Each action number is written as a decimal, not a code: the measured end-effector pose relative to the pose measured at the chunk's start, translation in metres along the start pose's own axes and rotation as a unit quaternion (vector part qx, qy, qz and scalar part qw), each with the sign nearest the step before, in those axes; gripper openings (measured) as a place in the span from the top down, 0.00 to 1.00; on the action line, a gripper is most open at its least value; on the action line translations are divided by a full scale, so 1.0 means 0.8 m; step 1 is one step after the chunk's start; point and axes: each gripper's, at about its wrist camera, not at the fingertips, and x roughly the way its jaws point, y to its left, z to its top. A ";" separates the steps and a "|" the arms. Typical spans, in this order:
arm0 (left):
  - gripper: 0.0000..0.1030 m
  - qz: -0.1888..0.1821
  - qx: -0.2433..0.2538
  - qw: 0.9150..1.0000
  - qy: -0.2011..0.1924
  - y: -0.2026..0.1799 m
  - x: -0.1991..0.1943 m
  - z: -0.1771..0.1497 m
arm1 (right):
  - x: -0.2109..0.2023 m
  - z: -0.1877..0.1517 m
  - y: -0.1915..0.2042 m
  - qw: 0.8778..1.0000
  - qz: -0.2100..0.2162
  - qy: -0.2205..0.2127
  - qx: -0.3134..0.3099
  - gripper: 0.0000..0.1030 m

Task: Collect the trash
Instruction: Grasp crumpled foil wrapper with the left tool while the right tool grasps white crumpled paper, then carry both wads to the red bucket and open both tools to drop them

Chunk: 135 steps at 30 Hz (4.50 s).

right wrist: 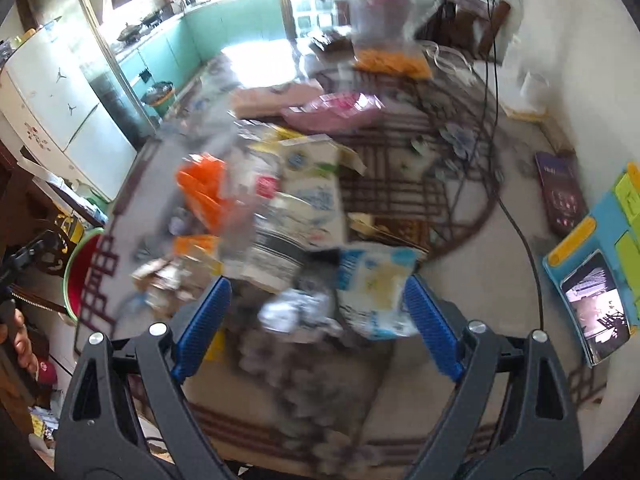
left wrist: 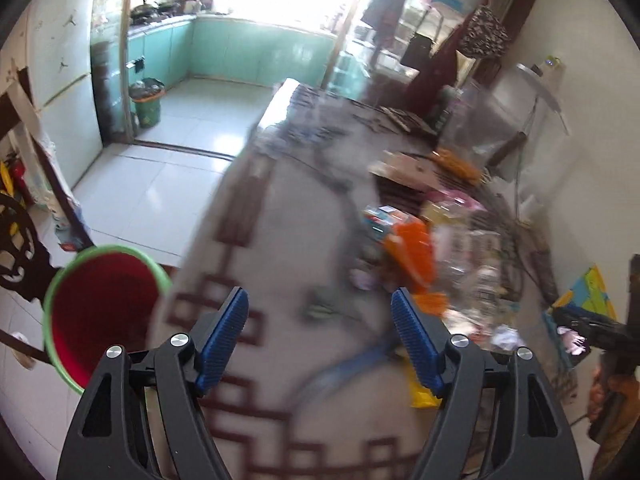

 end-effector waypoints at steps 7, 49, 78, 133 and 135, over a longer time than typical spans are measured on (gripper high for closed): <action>0.31 0.001 0.010 1.000 0.008 -0.089 0.014 -0.032 | 0.058 -0.017 0.001 0.996 0.052 0.058 -0.054 0.15; 0.65 -0.012 0.024 0.999 0.024 -0.179 0.046 -0.037 | -0.027 0.027 -0.013 0.978 0.194 -0.029 -0.075 0.56; 0.64 0.092 -0.056 0.992 -0.068 0.004 -0.087 -0.019 | -0.058 0.029 0.191 0.958 0.230 -0.047 -0.165 0.55; 0.64 0.171 -0.153 0.973 0.007 0.309 -0.049 -0.018 | 0.108 0.007 0.543 0.916 0.259 0.097 -0.289 0.55; 0.64 0.171 -0.153 0.973 0.007 0.312 -0.048 -0.016 | 0.108 0.009 0.547 0.916 0.259 0.095 -0.292 0.55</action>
